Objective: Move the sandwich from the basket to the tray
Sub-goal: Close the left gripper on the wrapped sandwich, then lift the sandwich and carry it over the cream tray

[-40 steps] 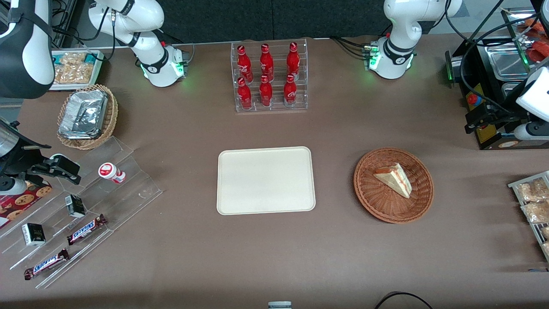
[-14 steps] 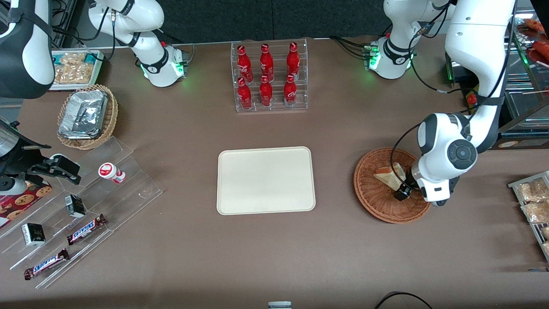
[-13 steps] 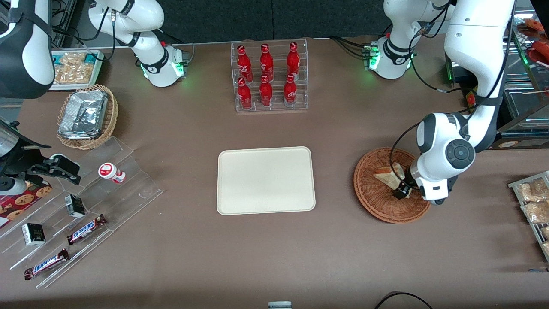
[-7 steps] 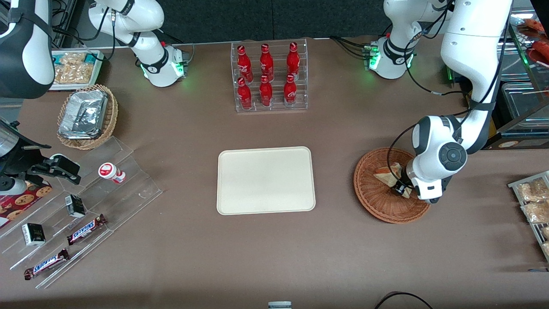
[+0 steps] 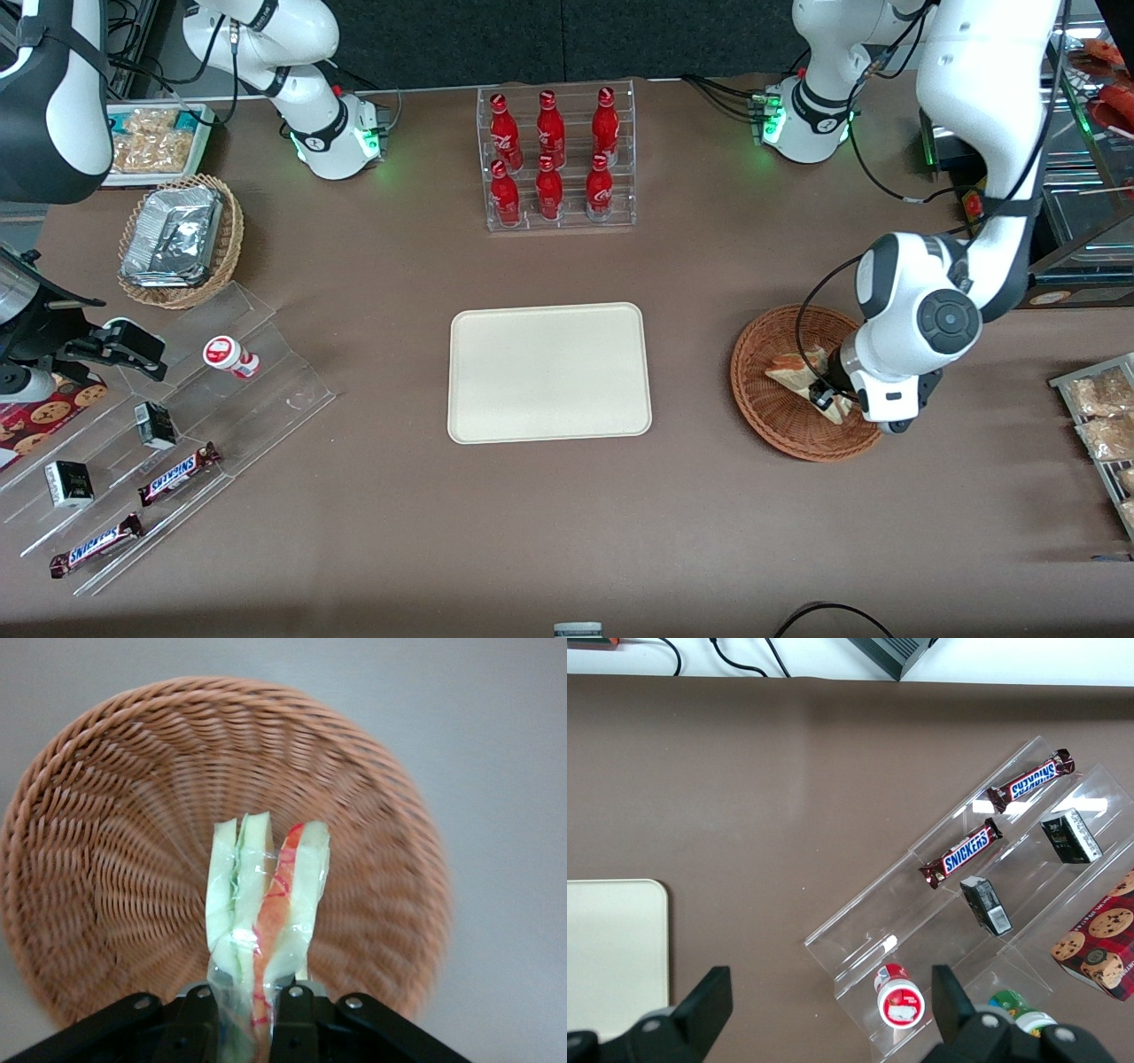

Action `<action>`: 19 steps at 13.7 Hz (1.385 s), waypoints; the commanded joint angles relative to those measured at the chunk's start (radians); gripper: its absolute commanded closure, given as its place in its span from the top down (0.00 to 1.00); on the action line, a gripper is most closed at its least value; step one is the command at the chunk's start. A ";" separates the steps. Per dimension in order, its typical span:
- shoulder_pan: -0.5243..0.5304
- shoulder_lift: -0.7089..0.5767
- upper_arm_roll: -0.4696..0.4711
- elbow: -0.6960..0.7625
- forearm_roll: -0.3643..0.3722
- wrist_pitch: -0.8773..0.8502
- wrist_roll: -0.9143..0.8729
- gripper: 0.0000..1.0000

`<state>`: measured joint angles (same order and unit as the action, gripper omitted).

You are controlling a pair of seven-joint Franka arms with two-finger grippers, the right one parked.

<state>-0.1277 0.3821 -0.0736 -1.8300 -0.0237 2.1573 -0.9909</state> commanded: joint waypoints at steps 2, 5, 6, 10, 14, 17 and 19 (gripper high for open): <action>-0.004 0.021 -0.136 0.234 0.045 -0.134 0.049 0.00; -0.001 0.133 -0.280 0.395 0.056 -0.158 0.234 0.00; -0.006 0.168 -0.308 0.431 0.053 -0.177 0.245 0.00; -0.176 0.279 -0.325 0.488 0.169 -0.107 0.171 0.00; -0.279 0.380 -0.324 0.517 0.264 -0.021 0.104 0.00; -0.329 0.441 -0.322 0.518 0.307 0.016 0.084 0.06; -0.342 0.475 -0.313 0.518 0.308 0.064 0.061 0.06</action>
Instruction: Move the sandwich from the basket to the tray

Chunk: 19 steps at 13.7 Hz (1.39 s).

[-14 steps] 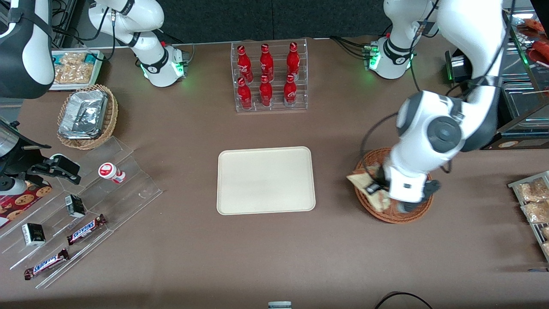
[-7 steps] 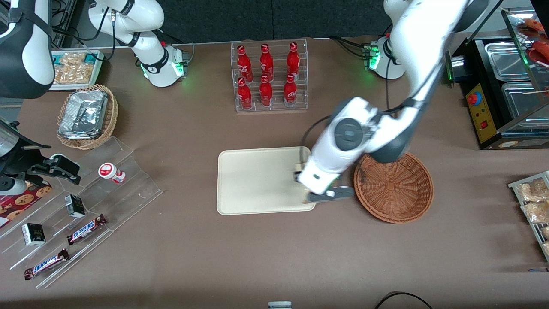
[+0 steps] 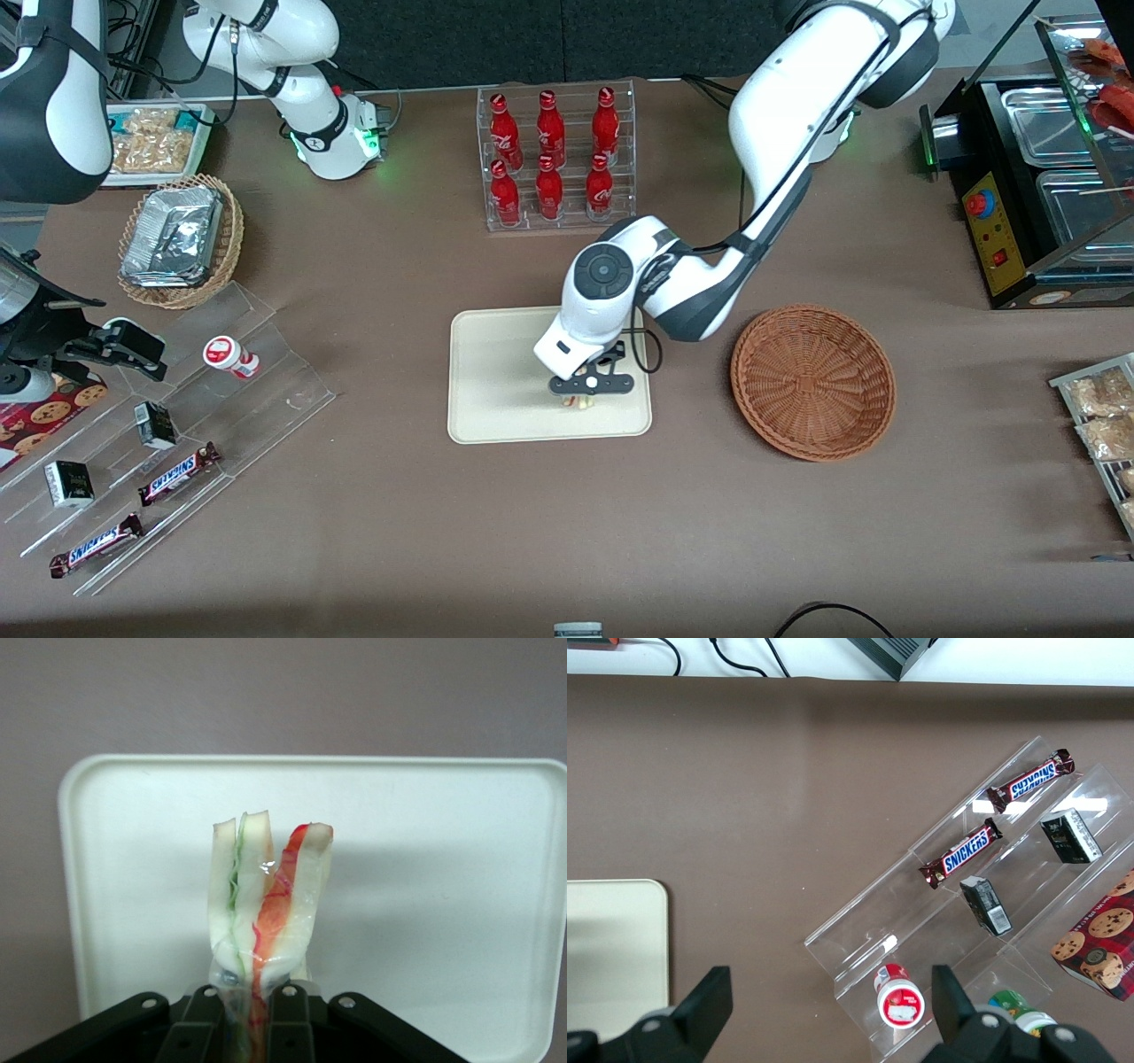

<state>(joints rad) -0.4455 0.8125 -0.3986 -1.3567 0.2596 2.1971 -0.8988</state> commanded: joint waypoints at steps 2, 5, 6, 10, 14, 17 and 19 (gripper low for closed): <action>-0.053 0.072 0.044 0.045 0.042 0.073 -0.031 0.08; -0.062 0.097 0.053 0.045 0.053 0.101 -0.034 0.19; -0.062 0.099 0.053 0.045 0.055 0.101 -0.035 0.28; -0.055 0.051 0.055 0.051 0.047 0.081 -0.077 1.00; 0.026 -0.115 0.050 0.042 0.005 -0.068 -0.063 1.00; 0.144 -0.264 0.046 -0.022 -0.115 -0.233 0.119 0.99; 0.270 -0.398 0.047 -0.164 -0.172 -0.249 0.237 0.99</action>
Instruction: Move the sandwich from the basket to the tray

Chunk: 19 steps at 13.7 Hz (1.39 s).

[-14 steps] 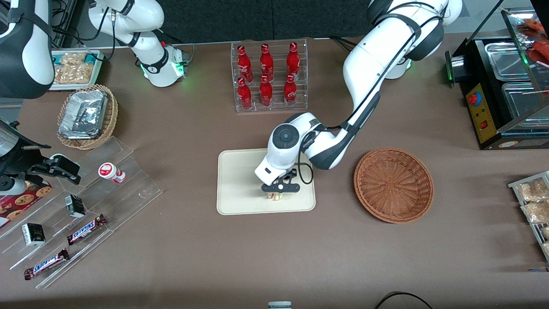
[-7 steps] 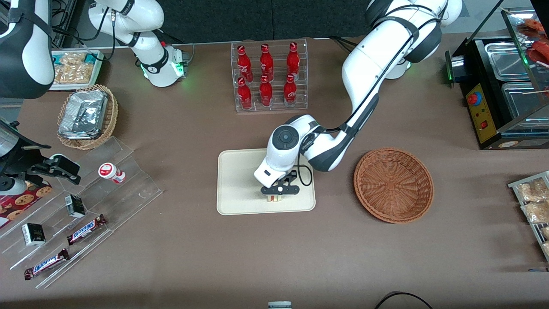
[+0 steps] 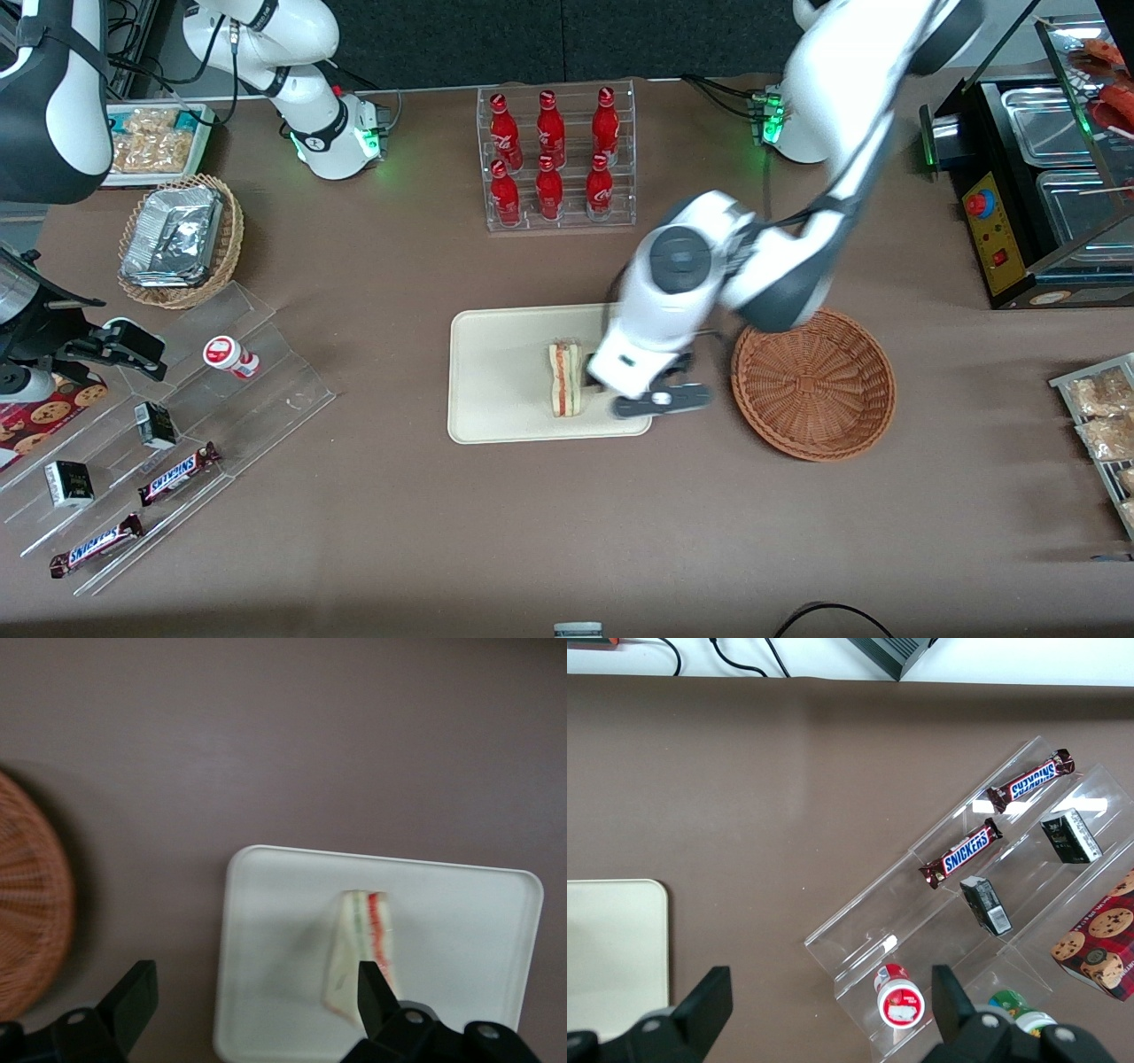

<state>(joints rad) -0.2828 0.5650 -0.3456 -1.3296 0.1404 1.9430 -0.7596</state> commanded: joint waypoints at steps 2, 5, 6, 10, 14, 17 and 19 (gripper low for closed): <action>0.224 -0.262 -0.007 -0.307 -0.085 -0.007 0.230 0.99; 0.387 -0.420 -0.004 -0.413 -0.153 -0.097 0.440 0.99; 0.422 -0.462 -0.001 -0.418 -0.153 -0.145 0.471 0.99; 0.551 -0.589 0.004 -0.392 -0.153 -0.297 0.670 1.00; 0.554 -0.588 0.007 -0.220 -0.136 -0.446 0.680 1.00; 0.554 -0.585 0.008 -0.201 -0.133 -0.447 0.678 1.00; 0.551 -0.558 0.007 -0.201 -0.134 -0.443 0.675 1.00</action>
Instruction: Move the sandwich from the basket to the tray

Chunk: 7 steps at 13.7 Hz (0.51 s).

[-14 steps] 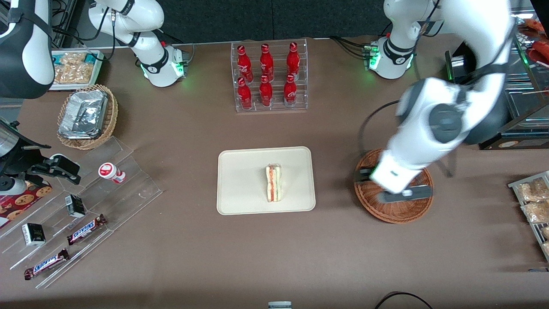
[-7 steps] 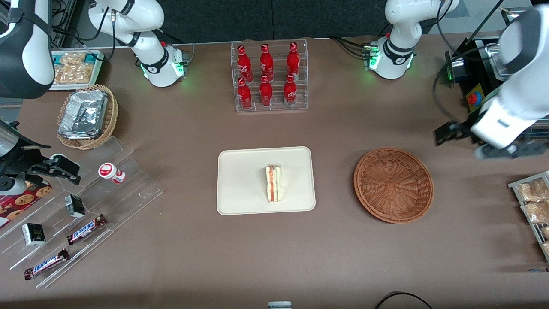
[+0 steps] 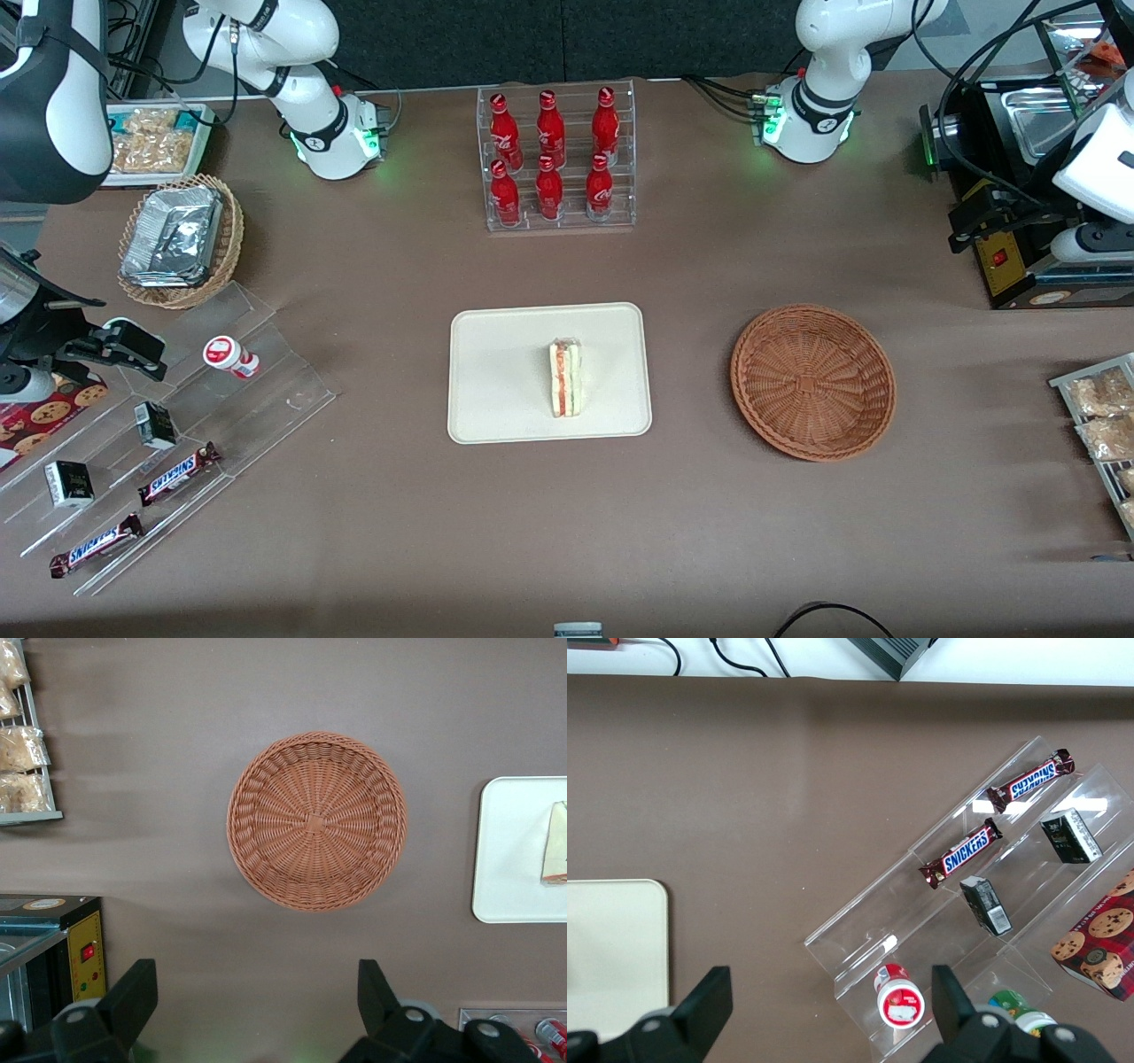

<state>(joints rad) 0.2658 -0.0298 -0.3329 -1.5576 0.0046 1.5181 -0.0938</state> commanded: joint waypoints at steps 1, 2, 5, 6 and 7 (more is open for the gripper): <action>-0.011 0.041 -0.003 0.027 0.000 -0.016 0.005 1.00; -0.054 0.041 0.026 0.027 0.001 -0.016 0.002 1.00; -0.229 0.042 0.214 0.027 0.001 -0.015 0.003 1.00; -0.249 0.042 0.239 0.027 0.001 -0.015 0.005 1.00; -0.246 0.042 0.241 0.027 0.001 -0.015 0.009 1.00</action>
<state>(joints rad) 0.0515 0.0058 -0.1280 -1.5554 0.0046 1.5183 -0.0938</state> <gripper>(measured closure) 0.000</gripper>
